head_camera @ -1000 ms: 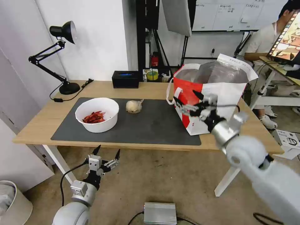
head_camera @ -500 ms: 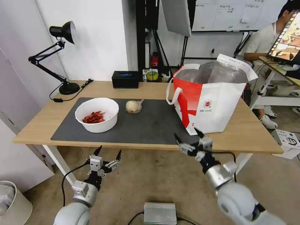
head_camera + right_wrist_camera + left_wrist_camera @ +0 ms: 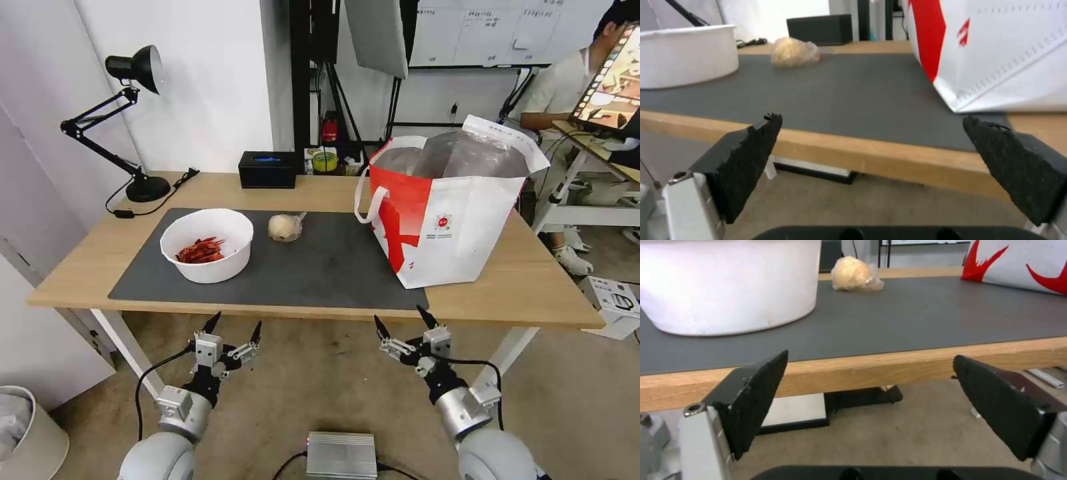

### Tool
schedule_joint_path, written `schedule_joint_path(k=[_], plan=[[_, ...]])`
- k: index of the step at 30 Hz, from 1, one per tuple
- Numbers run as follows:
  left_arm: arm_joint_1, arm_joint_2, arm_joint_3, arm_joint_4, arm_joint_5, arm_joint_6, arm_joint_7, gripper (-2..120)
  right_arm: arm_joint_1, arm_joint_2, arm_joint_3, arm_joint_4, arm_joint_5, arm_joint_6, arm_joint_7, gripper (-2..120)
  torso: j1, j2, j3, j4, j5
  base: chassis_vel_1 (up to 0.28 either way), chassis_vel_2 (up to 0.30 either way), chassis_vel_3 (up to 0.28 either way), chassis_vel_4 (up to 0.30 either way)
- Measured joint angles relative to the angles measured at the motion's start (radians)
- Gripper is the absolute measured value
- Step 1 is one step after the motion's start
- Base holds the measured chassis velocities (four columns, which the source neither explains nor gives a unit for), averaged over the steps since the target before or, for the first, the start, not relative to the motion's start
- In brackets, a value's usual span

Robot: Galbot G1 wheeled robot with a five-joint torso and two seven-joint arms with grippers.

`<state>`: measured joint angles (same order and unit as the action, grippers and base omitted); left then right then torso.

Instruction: Pick up the trash from the table and place it into the takeout bag.

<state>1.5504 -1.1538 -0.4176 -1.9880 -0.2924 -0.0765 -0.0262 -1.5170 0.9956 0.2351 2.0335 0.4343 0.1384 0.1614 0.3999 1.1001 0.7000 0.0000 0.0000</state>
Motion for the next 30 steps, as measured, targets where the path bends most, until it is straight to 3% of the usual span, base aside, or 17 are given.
schedule_joint_path(k=[15, 21, 24, 28, 30], plan=[[0.001, -0.012, -0.001, 0.010, 0.007, -0.004, 0.000, 100, 0.049, 0.017, -0.037, -0.029, 0.016, 0.001, 0.001, 100, 0.000, 0.000, 0.000, -0.0002, 0.0000, 0.000, 0.000, 0.000, 0.000], [-0.001, -0.013, -0.003, 0.012, 0.005, -0.006, 0.000, 100, 0.193, 0.002, -0.101, -0.055, 0.088, -0.024, -0.004, 100, 0.000, 0.000, 0.000, 0.0000, 0.0000, 0.000, 0.000, 0.000, 0.000], [-0.004, -0.020, -0.002, 0.015, 0.005, -0.007, 0.000, 100, 0.327, 0.007, -0.160, -0.105, 0.171, -0.050, -0.044, 100, 0.000, 0.000, 0.000, -0.0002, 0.0000, 0.000, 0.000, 0.000, 0.000], [-0.002, -0.020, -0.009, 0.015, 0.005, -0.007, 0.001, 100, 0.619, 0.053, -0.297, -0.248, 0.284, -0.112, -0.080, 100, 0.000, 0.000, 0.000, 0.0003, -0.0005, 0.000, 0.000, 0.000, 0.000], [-0.002, -0.020, -0.010, 0.015, 0.004, -0.008, 0.000, 100, 0.670, 0.067, -0.327, -0.287, 0.298, -0.127, -0.082, 100, 0.000, 0.000, 0.000, 0.0004, -0.0003, 0.000, 0.000, 0.000, 0.000]])
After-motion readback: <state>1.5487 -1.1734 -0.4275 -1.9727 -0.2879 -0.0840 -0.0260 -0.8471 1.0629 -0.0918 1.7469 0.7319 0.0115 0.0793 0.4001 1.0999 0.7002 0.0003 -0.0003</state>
